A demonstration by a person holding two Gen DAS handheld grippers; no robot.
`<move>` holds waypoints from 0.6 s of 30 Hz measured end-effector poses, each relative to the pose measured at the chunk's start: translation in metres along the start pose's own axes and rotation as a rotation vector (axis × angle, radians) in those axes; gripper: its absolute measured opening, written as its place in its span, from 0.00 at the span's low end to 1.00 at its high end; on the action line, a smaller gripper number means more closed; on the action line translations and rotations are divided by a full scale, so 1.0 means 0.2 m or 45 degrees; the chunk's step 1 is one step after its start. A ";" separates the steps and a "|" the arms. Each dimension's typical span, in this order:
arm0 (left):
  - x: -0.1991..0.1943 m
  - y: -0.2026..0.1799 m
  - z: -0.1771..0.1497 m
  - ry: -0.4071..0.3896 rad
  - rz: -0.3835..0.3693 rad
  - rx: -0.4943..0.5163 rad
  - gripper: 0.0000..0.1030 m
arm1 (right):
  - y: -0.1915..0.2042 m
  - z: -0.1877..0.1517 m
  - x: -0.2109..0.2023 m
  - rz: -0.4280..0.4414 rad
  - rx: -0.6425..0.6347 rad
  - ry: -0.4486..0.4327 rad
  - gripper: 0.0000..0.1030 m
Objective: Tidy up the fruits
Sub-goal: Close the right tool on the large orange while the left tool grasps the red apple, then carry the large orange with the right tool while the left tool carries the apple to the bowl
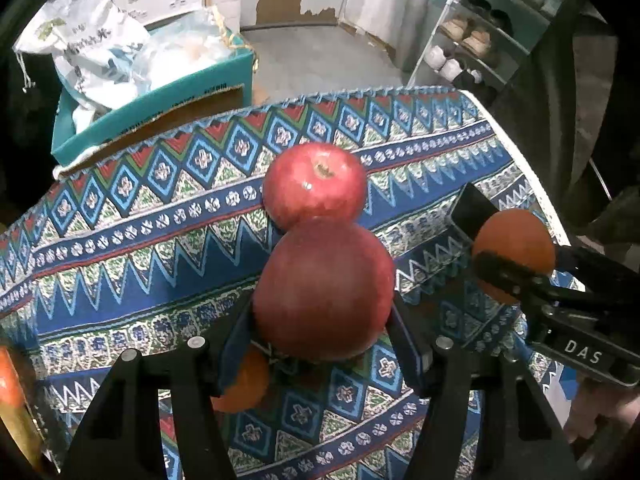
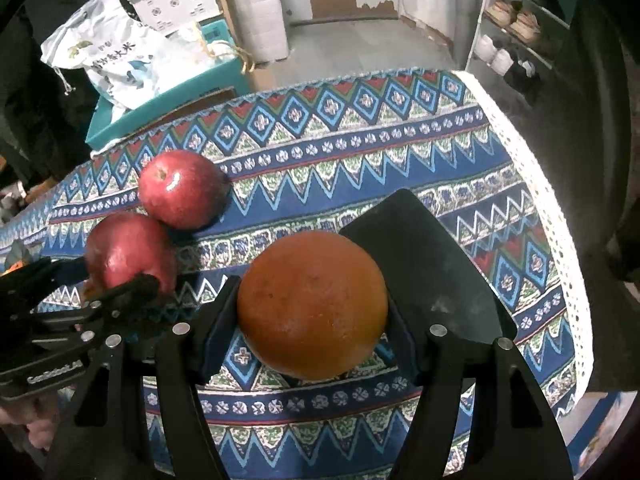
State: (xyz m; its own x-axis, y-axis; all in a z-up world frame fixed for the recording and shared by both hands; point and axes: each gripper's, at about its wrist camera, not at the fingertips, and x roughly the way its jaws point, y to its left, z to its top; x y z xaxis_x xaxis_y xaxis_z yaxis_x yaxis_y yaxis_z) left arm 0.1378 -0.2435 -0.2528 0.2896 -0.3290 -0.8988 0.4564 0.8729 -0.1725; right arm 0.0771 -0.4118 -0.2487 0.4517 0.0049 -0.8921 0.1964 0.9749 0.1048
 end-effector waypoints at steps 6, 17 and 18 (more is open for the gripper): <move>-0.10 0.01 0.01 -0.022 -0.001 0.006 0.63 | 0.02 0.02 -0.06 0.005 -0.011 -0.036 0.66; -0.51 0.04 -0.01 -0.178 -0.002 -0.018 0.63 | 0.09 0.06 -0.29 0.020 -0.042 -0.168 0.66; -0.54 0.05 -0.02 -0.189 0.000 -0.024 0.63 | 0.09 0.06 -0.32 0.021 -0.047 -0.183 0.66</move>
State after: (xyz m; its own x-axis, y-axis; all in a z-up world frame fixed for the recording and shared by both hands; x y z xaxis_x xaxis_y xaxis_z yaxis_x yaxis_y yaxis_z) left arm 0.1071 -0.1978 -0.1584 0.4113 -0.3772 -0.8298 0.4406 0.8792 -0.1813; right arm 0.0625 -0.3963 -0.1849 0.5753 -0.0085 -0.8179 0.1571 0.9825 0.1003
